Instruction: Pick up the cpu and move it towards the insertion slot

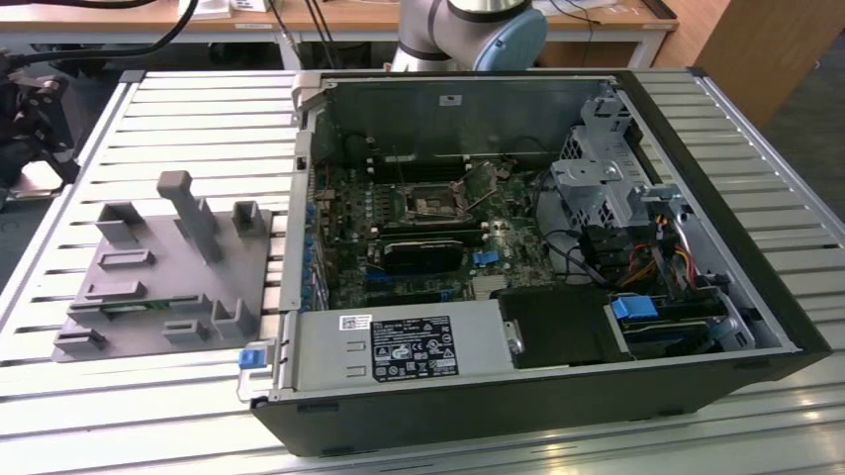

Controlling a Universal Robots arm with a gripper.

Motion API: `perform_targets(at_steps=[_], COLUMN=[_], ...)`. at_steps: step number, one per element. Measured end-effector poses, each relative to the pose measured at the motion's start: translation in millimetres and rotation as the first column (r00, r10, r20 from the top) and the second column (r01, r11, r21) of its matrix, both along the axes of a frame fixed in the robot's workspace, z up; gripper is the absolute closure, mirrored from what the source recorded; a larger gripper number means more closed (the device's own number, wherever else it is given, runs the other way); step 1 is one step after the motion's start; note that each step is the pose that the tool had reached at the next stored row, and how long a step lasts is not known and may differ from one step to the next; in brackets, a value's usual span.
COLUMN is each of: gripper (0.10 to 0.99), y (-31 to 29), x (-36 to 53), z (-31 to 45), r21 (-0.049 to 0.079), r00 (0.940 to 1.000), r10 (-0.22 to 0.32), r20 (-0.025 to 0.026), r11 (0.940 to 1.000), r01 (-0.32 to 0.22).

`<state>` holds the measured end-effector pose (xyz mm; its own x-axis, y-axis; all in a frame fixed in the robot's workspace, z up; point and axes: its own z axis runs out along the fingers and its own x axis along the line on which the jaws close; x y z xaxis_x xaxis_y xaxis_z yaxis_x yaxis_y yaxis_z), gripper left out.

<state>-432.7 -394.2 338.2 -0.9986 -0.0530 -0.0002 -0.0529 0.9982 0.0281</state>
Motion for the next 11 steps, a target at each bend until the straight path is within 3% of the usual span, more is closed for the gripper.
perform_targets(at_steps=[11], gripper=[0.545], y=[0.0], x=[0.0], z=[7.0], r21=[0.0], r00=[1.0], r10=[0.0], r20=[0.0001], r11=[1.0], r01=[0.0])
